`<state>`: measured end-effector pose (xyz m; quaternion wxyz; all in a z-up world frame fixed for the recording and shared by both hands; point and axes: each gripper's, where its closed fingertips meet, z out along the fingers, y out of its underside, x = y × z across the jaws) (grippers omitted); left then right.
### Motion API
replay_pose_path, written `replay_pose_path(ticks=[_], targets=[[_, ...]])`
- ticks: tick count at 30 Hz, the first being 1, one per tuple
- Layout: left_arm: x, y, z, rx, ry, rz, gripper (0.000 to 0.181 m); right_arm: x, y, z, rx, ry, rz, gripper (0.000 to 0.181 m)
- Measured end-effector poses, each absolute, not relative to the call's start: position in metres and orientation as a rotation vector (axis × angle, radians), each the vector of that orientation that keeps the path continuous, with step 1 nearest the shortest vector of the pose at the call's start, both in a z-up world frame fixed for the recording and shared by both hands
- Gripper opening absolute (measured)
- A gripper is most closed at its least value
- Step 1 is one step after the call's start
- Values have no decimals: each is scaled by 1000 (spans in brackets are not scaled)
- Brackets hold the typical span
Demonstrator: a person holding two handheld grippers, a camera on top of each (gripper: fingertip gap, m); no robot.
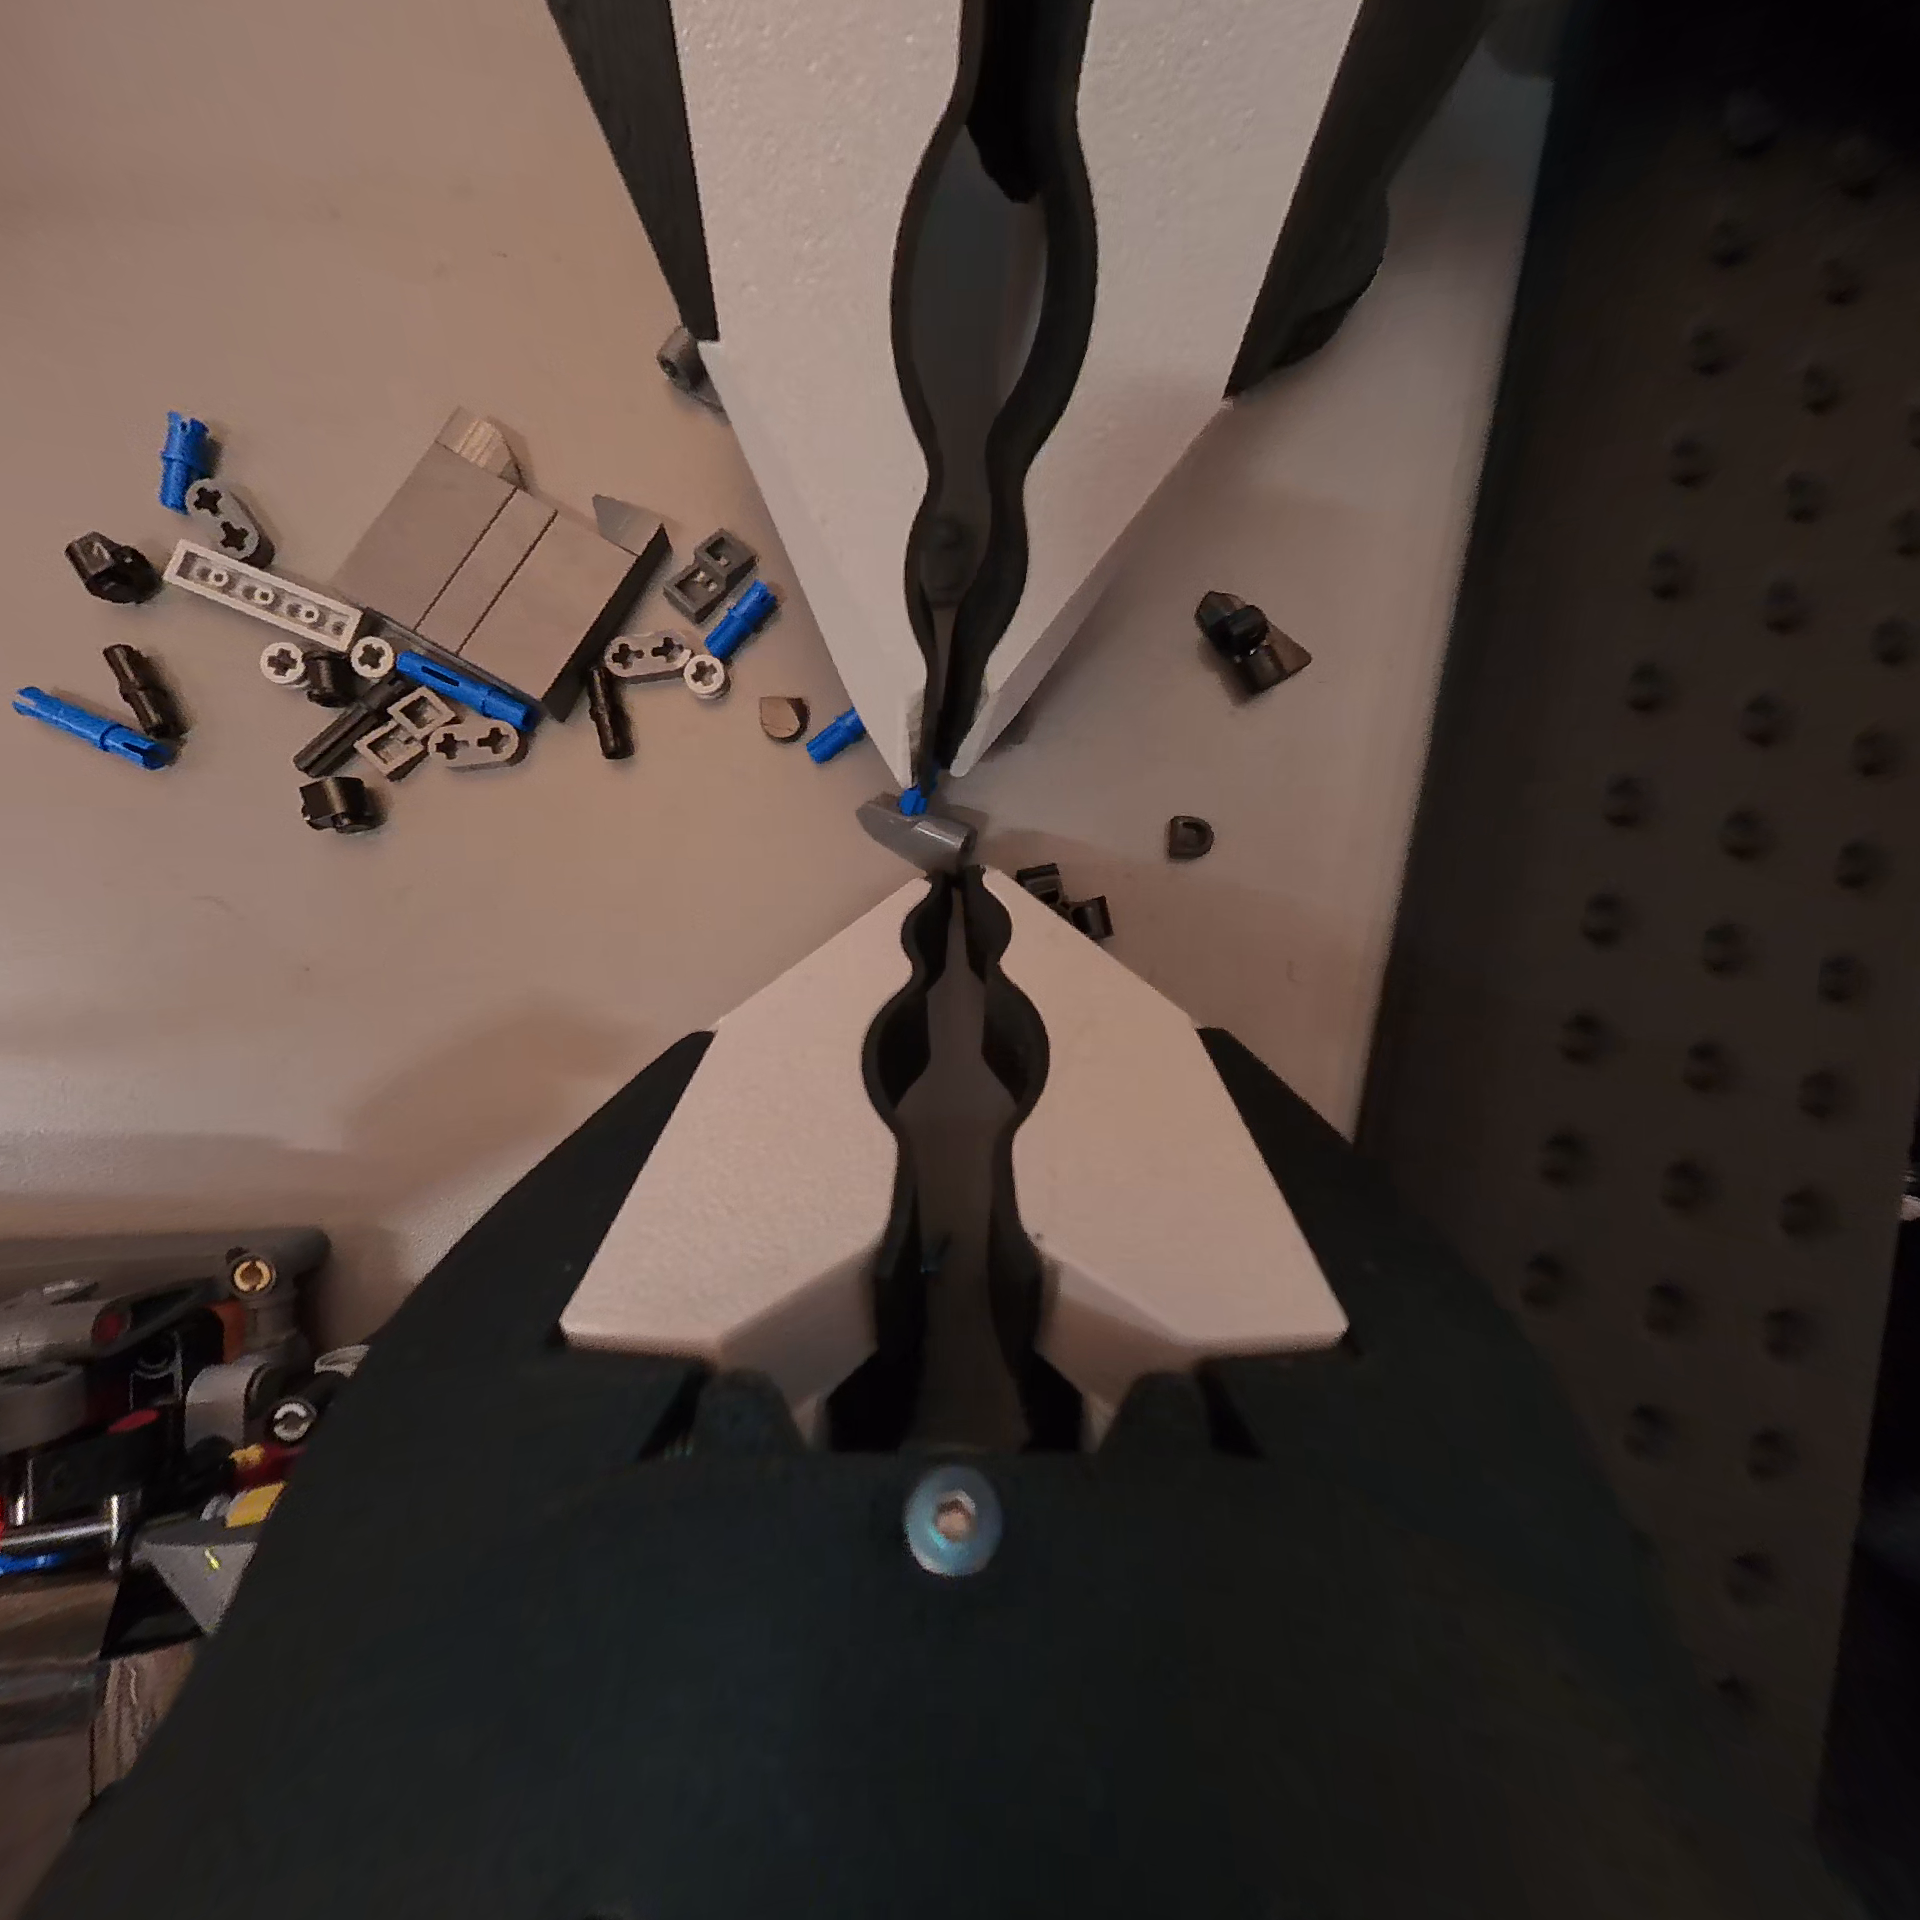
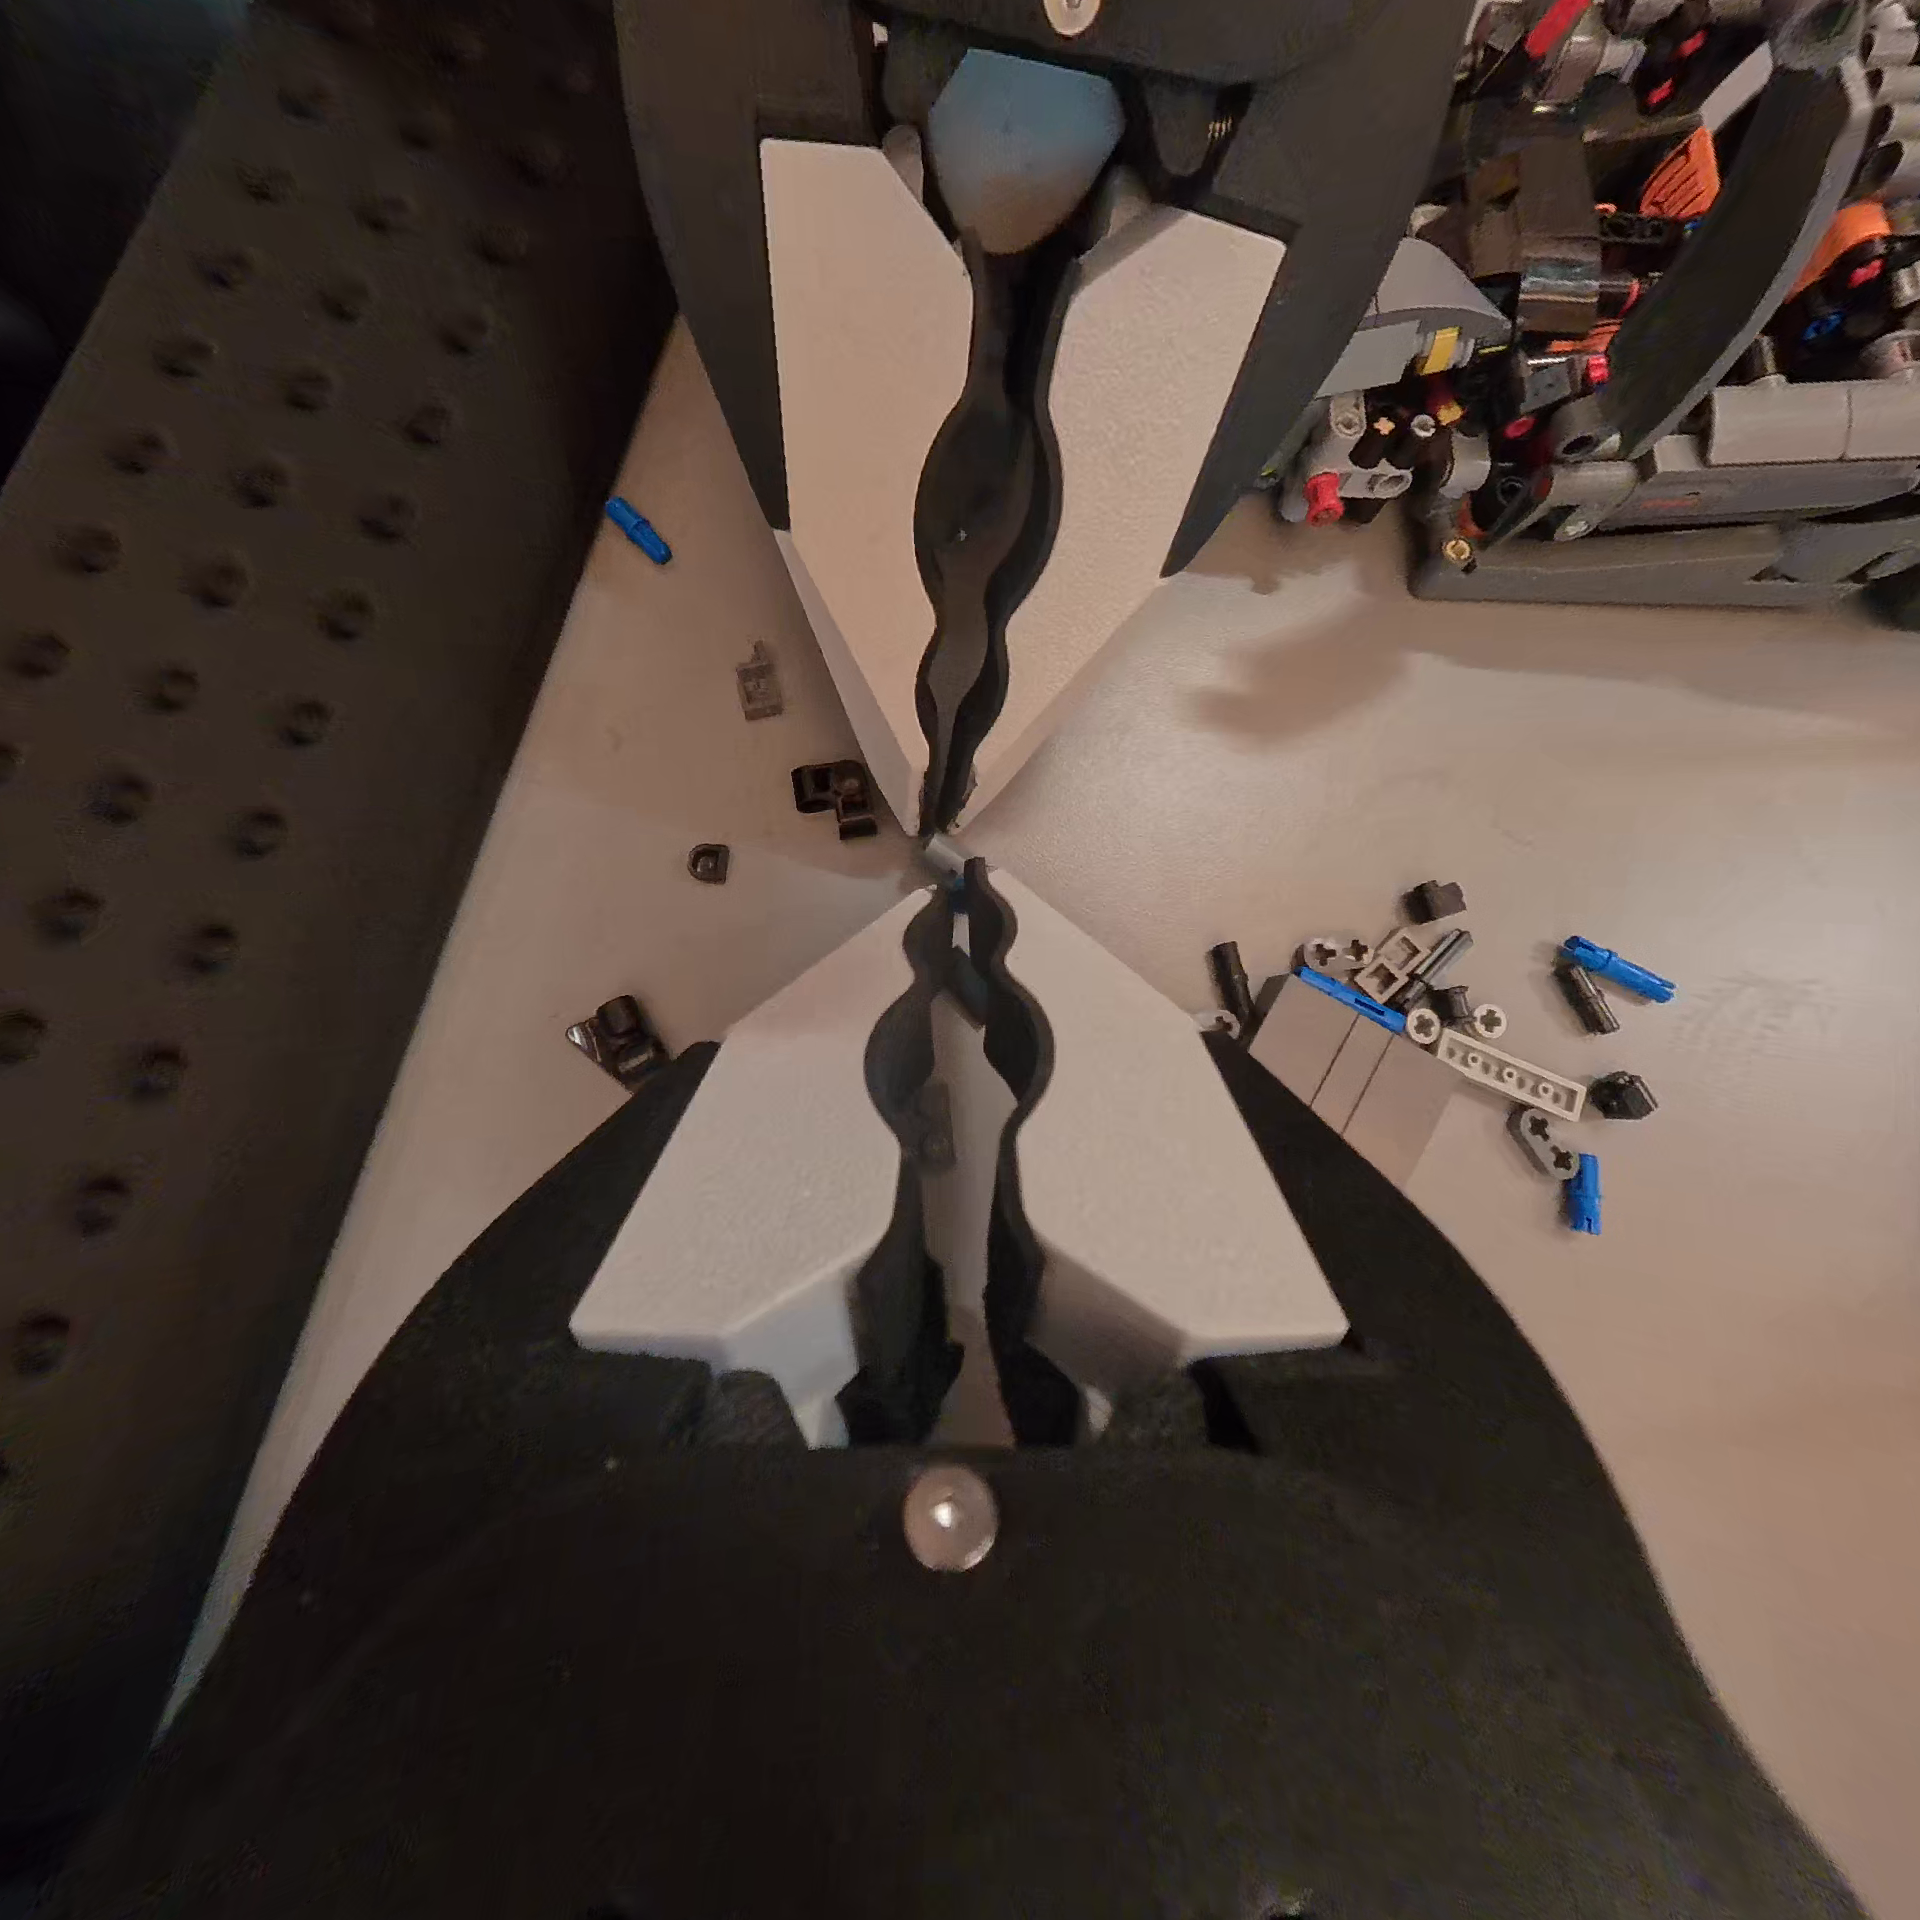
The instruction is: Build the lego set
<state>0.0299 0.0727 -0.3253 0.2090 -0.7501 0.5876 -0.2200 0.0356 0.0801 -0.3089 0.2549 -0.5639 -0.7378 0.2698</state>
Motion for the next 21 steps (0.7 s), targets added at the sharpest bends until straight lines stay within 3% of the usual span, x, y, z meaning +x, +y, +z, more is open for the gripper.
replay_pose_path(ticks=[21], targets=[[32, 73, -325, -2097, 1626, -630, 0, 36, 87, -313, -1600, -2025, 804, 0]])
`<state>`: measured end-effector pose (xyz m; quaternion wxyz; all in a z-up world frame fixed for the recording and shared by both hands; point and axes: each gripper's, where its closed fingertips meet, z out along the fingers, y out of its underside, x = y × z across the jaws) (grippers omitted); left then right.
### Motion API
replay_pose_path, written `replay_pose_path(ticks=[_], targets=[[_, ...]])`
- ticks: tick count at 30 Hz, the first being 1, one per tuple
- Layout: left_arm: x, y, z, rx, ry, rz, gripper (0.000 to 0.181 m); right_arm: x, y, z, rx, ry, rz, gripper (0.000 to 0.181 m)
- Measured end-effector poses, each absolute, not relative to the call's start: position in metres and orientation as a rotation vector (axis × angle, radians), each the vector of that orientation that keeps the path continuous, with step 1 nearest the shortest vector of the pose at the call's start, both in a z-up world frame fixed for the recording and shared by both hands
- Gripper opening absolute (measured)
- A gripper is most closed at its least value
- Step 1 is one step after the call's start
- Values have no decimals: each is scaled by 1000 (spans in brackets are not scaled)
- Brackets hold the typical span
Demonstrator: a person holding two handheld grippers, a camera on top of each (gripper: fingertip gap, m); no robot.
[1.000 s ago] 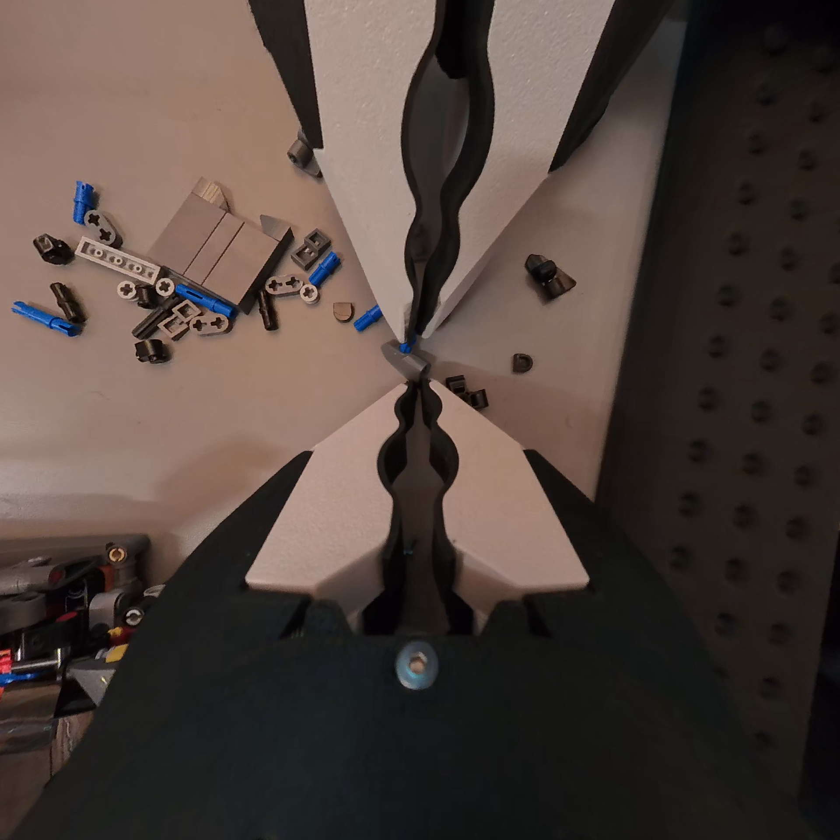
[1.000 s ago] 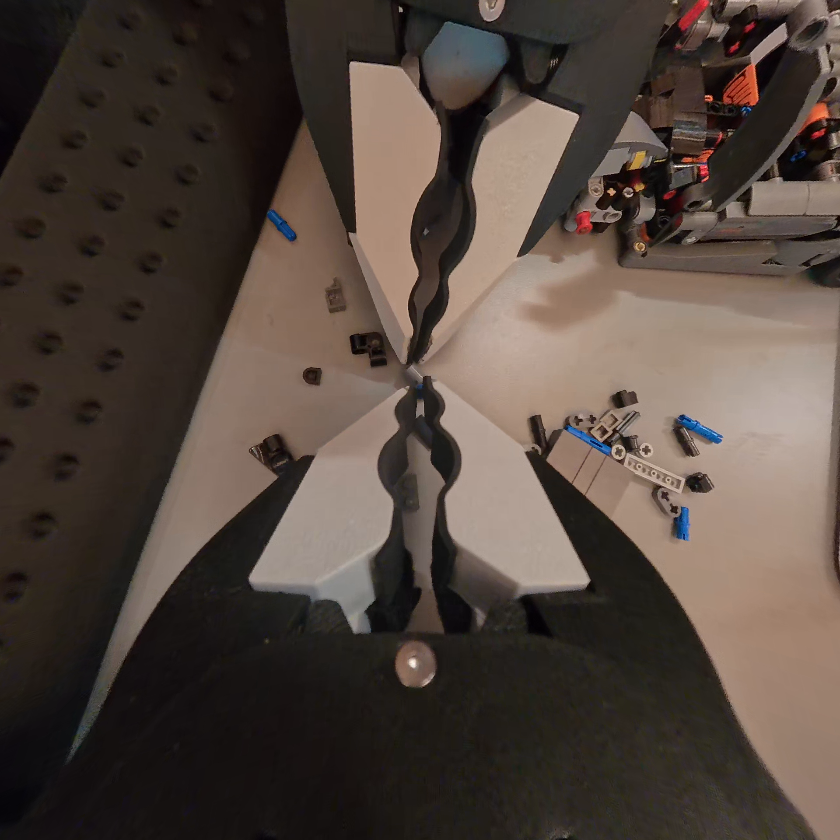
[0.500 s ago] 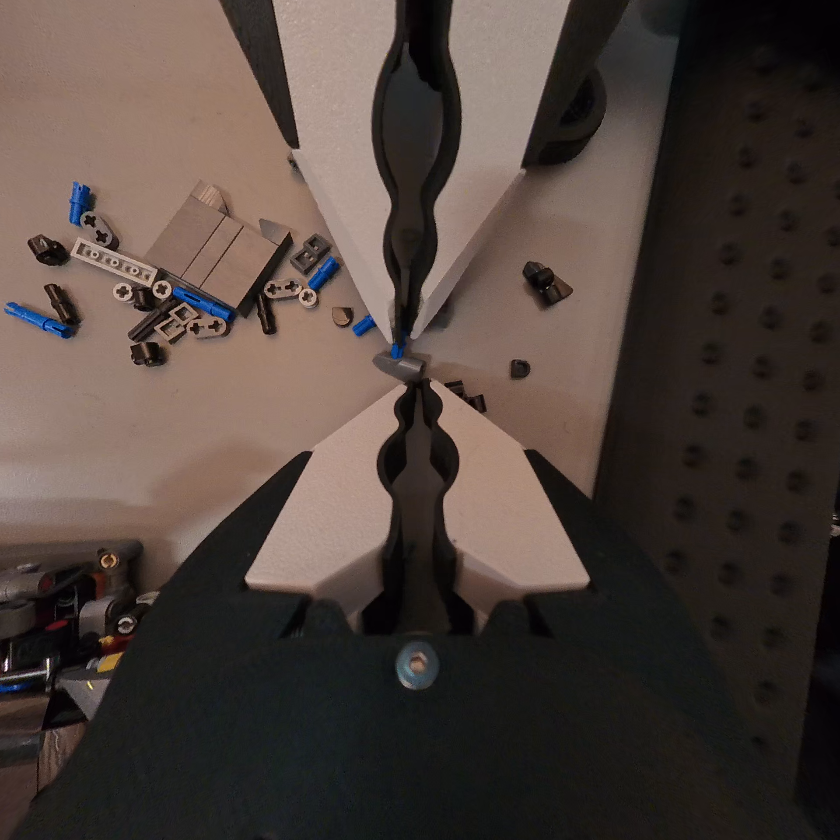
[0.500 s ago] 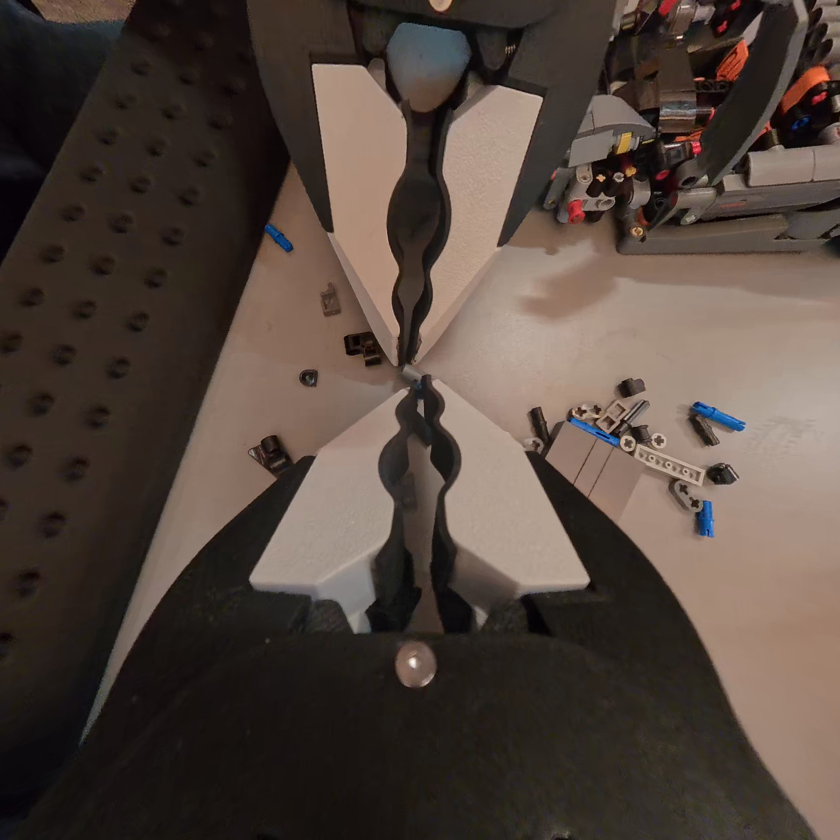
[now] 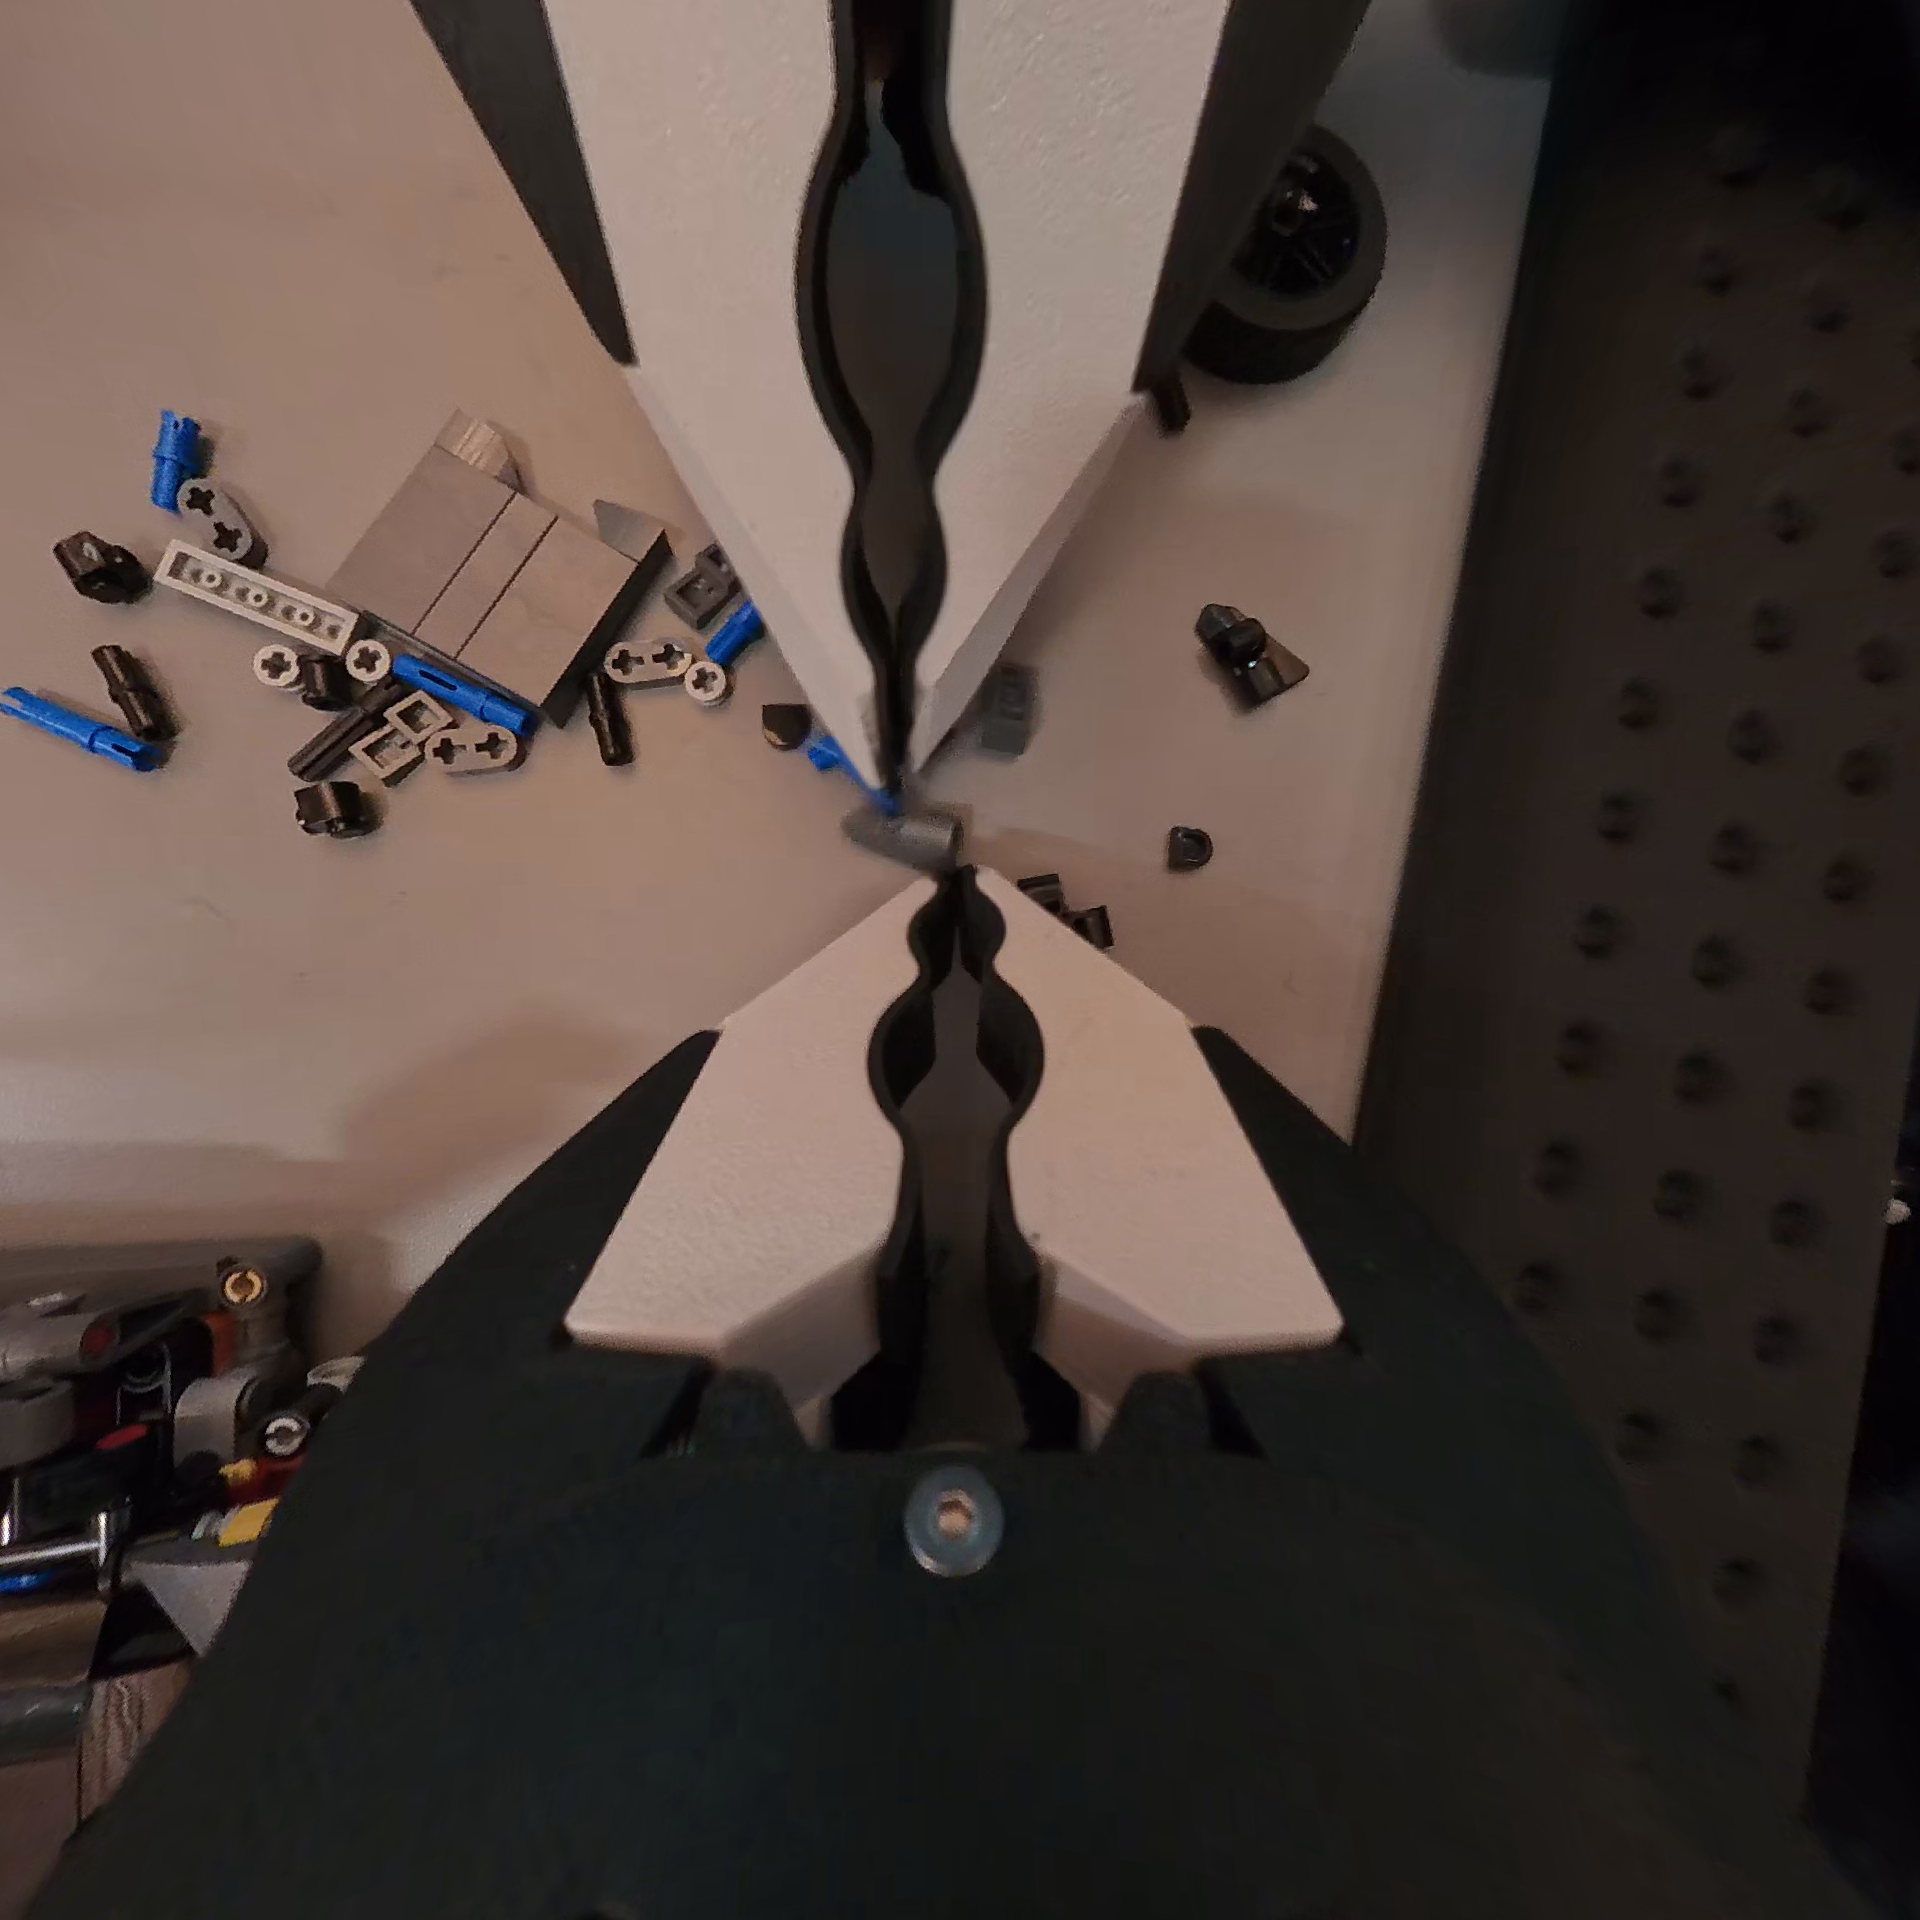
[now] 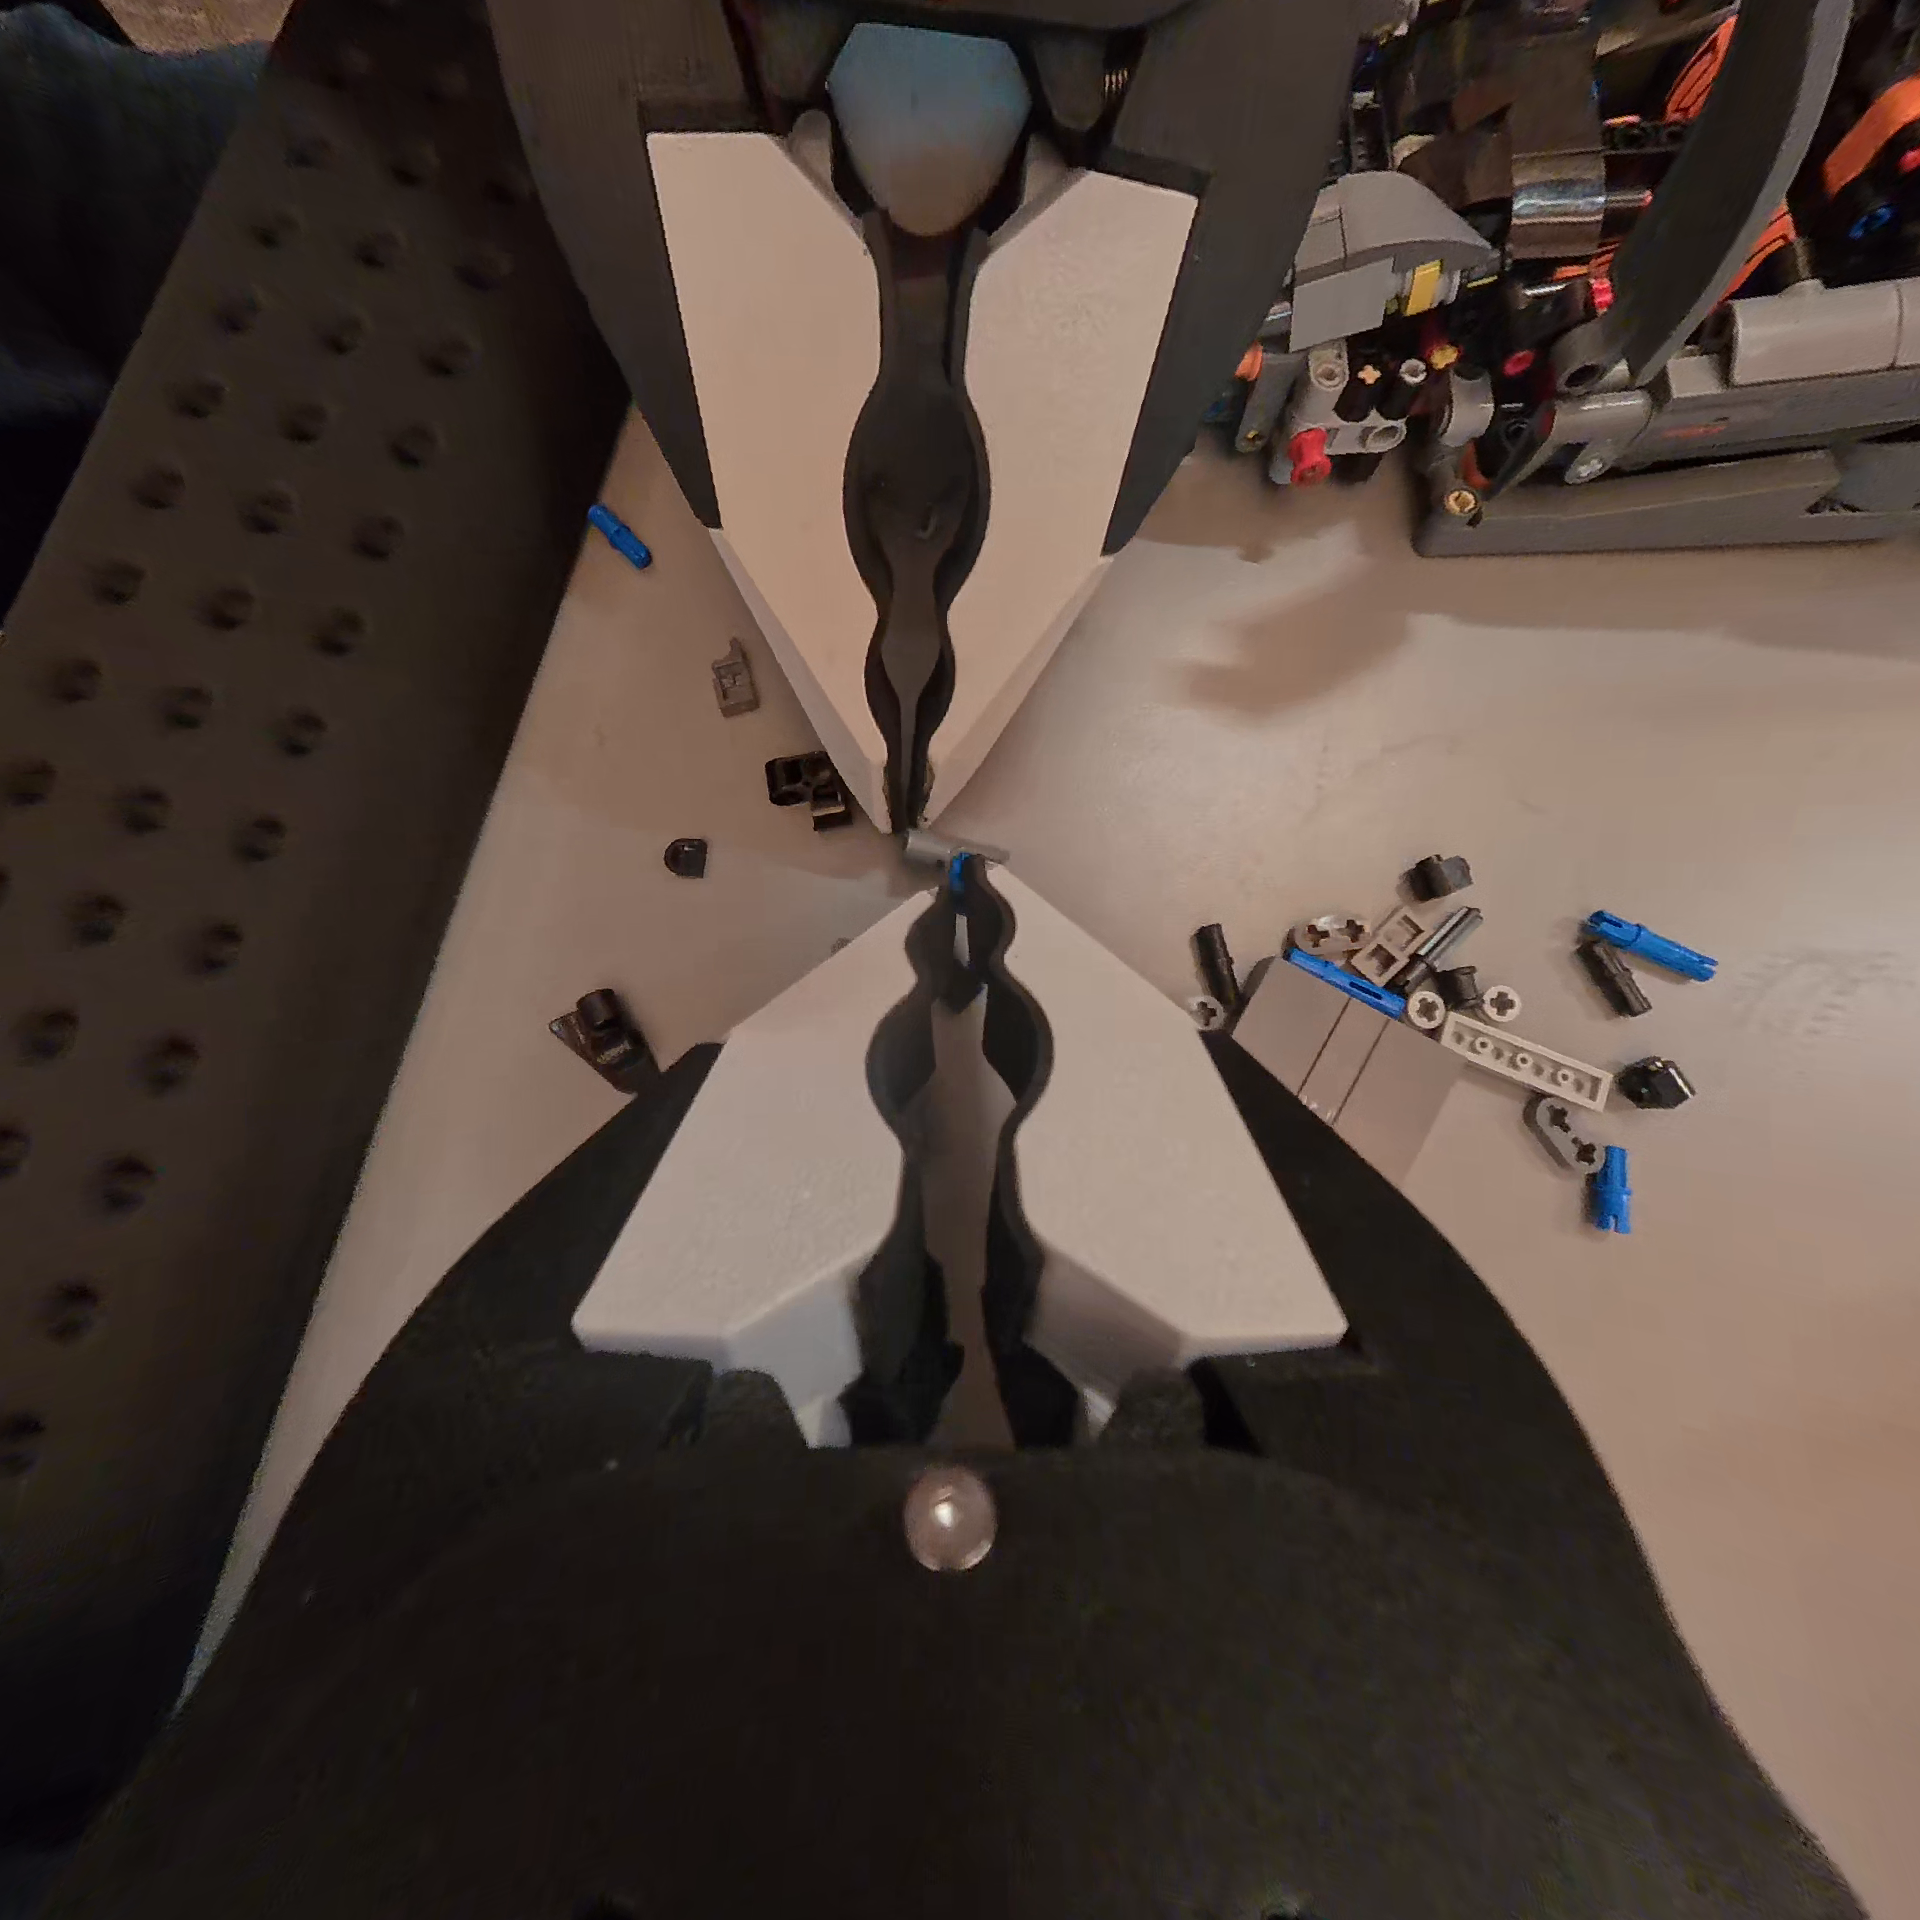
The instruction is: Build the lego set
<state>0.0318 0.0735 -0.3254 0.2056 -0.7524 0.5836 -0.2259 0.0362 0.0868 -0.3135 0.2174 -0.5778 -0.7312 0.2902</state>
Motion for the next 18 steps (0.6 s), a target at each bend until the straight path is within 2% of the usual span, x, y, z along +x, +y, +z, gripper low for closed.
replay_pose_path(ticks=[7, 15, 18], targets=[[32, 73, -326, -2113, 1621, -649, 0, 37, 92, -320, -1648, -2071, 782, 0], [27, 79, -314, -2080, 1595, -584, 0, 47, 110, -299, -1672, -1930, 747, 0], [27, 82, -313, -2065, 1592, -522, 10, 54, 111, -307, -1712, -1961, 654, 2]])
